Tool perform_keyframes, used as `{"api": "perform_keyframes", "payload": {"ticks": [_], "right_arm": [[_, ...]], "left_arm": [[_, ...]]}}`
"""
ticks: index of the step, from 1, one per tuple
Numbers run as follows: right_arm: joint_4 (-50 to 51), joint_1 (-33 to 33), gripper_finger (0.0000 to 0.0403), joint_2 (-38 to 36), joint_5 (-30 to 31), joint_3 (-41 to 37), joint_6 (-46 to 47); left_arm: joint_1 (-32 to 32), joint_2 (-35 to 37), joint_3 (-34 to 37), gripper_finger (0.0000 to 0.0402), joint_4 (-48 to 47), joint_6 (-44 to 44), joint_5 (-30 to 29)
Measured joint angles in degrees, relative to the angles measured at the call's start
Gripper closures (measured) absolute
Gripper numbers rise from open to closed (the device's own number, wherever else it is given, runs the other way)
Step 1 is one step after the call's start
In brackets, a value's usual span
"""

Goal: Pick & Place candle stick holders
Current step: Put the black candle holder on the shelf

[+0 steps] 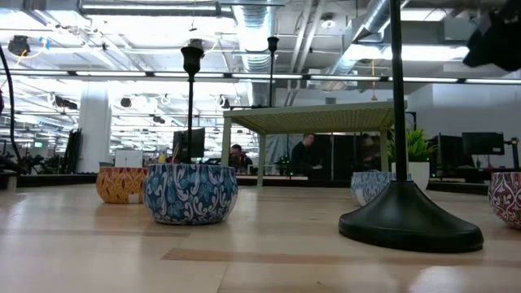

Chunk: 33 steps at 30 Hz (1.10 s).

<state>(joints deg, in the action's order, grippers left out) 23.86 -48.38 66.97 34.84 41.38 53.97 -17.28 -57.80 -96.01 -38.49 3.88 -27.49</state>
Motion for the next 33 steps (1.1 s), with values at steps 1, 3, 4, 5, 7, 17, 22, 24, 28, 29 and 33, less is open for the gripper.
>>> {"api": "perform_keyframes", "payload": {"ticks": [1,3,4,5,7,17,22,24,28,29,33], "right_arm": [[-2.0,-0.2,0.0147,2.1,0.2,0.0,-0.1],[-6.8,0.1,0.0147,6.4,0.2,0.0,-1.3],[-9.7,0.4,0.0147,8.5,0.1,0.0,-2.6],[-12.5,0.7,0.0147,10.4,-0.1,0.0,-4.3],[-18.9,1.3,0.0147,13.8,-0.3,0.0,-8.4],[-34.2,4.4,0.0147,21.1,-0.7,0.0,-18.6],[-40.1,6.7,0.0147,24.0,-3.2,0.0,-23.2],[-42.3,7.9,0.0147,25.2,-3.8,0.0,-24.2],[-46.8,9.6,0.0147,27.2,-5.1,0.0,-26.4],[-47.2,9.8,0.0147,27.5,-5.3,0.0,-27.0],[-47.6,10.3,0.0147,29.1,-7.7,0.7,-27.6]], "left_arm": [[0.0,0.0,0.0,0.0192,0.0,0.0,0.0],[0.0,0.0,0.0,0.0192,0.0,0.0,0.0],[0.0,0.0,0.0,0.0192,0.0,0.0,0.0],[0.0,0.0,0.0,0.0192,0.0,0.0,0.0],[0.0,0.0,0.0,0.0192,0.0,0.0,0.0],[0.0,0.0,0.0,0.0192,0.0,0.0,0.0],[0.0,0.0,0.0,0.0192,0.0,0.0,1.4],[0.0,0.0,0.0,0.0192,0.0,0.0,1.4],[0.0,0.0,0.0,0.0192,0.0,1.3,1.5],[0.0,0.0,0.0,0.0192,0.0,1.3,1.5],[0.0,0.0,0.0,0.0192,0.0,1.3,1.5]]}}
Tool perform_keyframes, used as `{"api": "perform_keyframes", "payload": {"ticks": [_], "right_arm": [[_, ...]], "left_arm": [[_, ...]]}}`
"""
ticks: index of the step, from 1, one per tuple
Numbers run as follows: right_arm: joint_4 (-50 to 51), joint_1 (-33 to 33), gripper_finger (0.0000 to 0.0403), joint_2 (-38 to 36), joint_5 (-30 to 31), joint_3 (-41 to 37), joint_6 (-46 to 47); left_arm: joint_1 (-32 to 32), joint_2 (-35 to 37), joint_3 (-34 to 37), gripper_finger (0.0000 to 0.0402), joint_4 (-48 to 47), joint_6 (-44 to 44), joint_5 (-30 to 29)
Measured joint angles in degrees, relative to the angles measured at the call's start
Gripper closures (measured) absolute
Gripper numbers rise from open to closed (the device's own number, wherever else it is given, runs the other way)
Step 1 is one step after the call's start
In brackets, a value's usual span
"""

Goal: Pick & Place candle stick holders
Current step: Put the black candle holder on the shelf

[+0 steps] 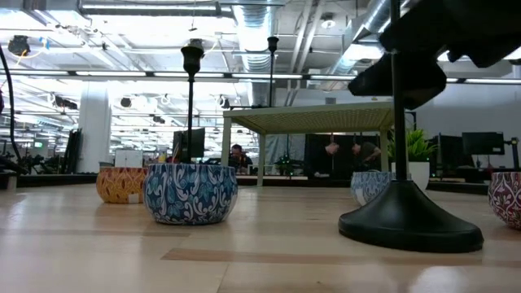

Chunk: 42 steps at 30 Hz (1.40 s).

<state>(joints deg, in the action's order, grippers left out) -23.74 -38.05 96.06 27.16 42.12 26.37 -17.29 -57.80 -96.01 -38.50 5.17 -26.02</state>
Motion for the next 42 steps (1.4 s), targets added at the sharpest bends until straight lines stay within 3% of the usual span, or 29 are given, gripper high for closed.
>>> {"api": "perform_keyframes", "payload": {"ticks": [6,10,14,19,21,31,37,42], "right_arm": [[0.1,0.4,0.0152,2.6,-0.8,1.7,0.0],[-0.1,0.4,0.0182,3.6,-2.3,2.6,0.0],[0.1,0.4,0.0244,3.6,-2.3,2.7,0.0],[0.2,0.6,0.0367,2.2,-2.5,2.7,0.5],[0.5,1.0,0.039,1.2,-2.9,2.7,0.5],[7.7,7.6,0.0399,-14.7,-1.6,2.7,-8.0],[10.3,18.8,0.0401,-25.6,-1.0,2.7,-14.1],[15.3,30.8,0.0401,-29.8,-1.0,4.7,-16.6]], "left_arm": [[0.0,0.0,0.0,0.0192,0.0,0.0,0.0],[0.0,0.0,0.0,0.0192,0.0,0.0,0.0],[0.0,0.0,0.0,0.0192,0.0,0.0,0.0],[0.0,0.0,0.0,0.0192,0.0,0.0,0.0],[0.0,0.0,0.0,0.0192,0.0,0.0,0.0],[0.0,0.0,0.0,0.0192,0.0,0.0,0.0],[0.0,0.0,0.0,0.0192,0.0,0.0,0.0],[0.0,0.0,0.0,0.0192,0.0,0.0,0.0]]}}
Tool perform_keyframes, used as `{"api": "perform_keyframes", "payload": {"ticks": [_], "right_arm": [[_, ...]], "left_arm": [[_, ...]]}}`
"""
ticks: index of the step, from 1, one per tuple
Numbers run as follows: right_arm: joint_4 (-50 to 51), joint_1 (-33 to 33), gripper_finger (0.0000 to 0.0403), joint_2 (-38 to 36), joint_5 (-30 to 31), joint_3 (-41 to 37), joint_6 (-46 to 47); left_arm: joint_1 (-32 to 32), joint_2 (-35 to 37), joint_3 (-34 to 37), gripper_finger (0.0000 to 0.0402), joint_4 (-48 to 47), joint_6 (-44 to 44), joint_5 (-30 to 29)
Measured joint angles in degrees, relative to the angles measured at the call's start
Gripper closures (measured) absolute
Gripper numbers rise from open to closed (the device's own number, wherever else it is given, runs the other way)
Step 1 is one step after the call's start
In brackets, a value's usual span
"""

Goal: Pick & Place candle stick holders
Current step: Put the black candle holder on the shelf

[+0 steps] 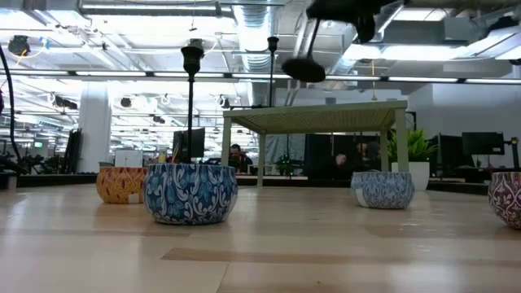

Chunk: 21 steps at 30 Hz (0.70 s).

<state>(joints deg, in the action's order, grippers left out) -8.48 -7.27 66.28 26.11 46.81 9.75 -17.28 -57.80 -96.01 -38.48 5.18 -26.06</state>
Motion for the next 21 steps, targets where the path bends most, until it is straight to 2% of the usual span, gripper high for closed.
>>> {"api": "perform_keyframes", "payload": {"ticks": [4,8,13,21], "right_arm": [[7.7,8.2,0.0402,0.9,-0.3,5.8,-2.0],[13.5,13.5,0.0402,4.7,-2.3,13.0,-5.3],[15.6,17.2,0.0402,11.5,-7.2,20.9,-8.2],[15.9,20.9,0.0403,23.1,-11.8,28.5,-9.8]], "left_arm": [[0.0,0.0,0.0,0.0192,0.0,0.0,0.0],[0.0,0.0,0.0,0.0192,0.1,0.2,0.0],[0.0,0.0,0.0,0.0192,0.3,0.2,0.0],[0.0,0.0,0.0,0.0192,0.3,0.0,0.0]]}}
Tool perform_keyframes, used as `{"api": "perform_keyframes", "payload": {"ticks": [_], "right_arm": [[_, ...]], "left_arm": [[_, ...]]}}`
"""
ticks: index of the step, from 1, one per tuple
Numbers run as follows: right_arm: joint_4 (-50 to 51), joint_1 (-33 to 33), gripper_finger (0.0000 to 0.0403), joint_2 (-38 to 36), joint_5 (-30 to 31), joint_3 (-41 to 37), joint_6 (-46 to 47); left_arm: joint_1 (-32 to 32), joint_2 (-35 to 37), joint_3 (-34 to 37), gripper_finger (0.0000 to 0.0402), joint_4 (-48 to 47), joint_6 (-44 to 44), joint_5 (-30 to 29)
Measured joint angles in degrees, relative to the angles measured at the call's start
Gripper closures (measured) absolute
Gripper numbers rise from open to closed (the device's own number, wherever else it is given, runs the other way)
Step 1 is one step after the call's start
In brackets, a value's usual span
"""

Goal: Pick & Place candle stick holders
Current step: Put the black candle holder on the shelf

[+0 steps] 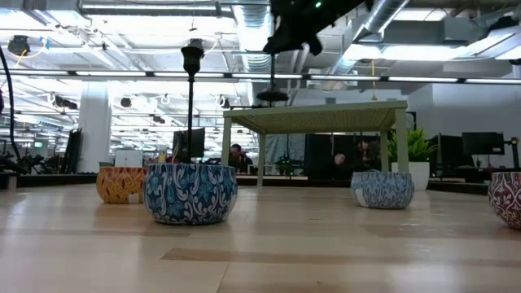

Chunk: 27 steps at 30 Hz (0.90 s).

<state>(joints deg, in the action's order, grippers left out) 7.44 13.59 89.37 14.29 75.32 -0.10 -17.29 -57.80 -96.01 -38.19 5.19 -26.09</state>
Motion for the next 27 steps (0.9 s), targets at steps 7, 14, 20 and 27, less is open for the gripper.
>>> {"api": "perform_keyframes", "payload": {"ticks": [7,14,20,27], "right_arm": [[-0.1,2.4,0.0403,5.3,-1.4,4.0,-2.8],[-1.1,5.3,0.0403,5.6,-4.9,4.5,-2.9],[0.6,6.9,0.0403,5.5,-9.7,4.5,-1.4],[8.2,9.3,0.0403,-0.1,-12.5,3.6,-4.1]], "left_arm": [[0.0,0.0,0.0,0.0192,0.1,0.2,0.0],[0.0,0.0,0.0,0.0192,0.1,0.2,0.0],[0.0,0.0,0.0,0.0192,0.1,0.2,0.0],[0.0,0.0,0.0,0.0192,0.1,0.2,0.0]]}}
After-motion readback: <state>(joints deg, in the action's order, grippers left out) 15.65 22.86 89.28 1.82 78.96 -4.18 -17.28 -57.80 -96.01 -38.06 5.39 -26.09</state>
